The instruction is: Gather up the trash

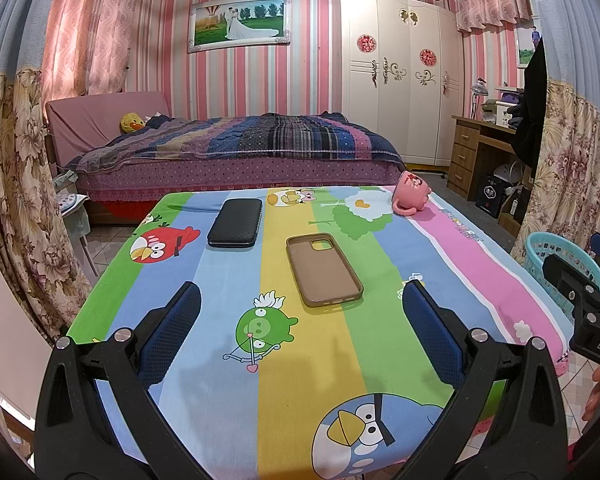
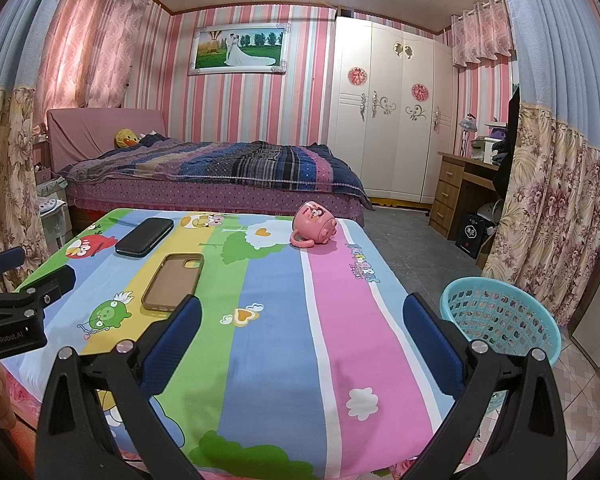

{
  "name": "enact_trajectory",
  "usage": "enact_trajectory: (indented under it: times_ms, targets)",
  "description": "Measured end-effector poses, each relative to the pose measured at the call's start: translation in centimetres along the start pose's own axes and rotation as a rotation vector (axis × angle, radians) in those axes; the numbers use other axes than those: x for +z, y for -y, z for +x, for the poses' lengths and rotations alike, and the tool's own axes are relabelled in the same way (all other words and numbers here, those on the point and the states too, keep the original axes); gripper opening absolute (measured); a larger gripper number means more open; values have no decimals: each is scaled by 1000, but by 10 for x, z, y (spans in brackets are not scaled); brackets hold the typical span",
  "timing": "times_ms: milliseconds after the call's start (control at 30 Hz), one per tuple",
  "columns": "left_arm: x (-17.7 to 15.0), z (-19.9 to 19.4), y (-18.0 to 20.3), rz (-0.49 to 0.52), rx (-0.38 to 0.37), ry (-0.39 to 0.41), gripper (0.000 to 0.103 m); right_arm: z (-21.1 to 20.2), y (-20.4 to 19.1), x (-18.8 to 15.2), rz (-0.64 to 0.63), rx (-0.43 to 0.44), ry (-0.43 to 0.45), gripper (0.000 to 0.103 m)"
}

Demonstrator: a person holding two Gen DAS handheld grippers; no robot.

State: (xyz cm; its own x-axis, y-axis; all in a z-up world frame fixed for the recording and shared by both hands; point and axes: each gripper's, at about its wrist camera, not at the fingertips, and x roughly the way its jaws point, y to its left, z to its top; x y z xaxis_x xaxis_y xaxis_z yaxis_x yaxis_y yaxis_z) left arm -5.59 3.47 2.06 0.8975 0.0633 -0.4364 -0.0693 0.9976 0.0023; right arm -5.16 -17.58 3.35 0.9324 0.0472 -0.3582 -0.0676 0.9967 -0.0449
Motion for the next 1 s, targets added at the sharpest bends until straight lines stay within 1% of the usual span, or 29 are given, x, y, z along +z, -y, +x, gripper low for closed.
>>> enact_trajectory:
  times_ms: [1000]
  targets:
    - [0,1,2,8,0,2,98,0,-1,0,0,0,1,98]
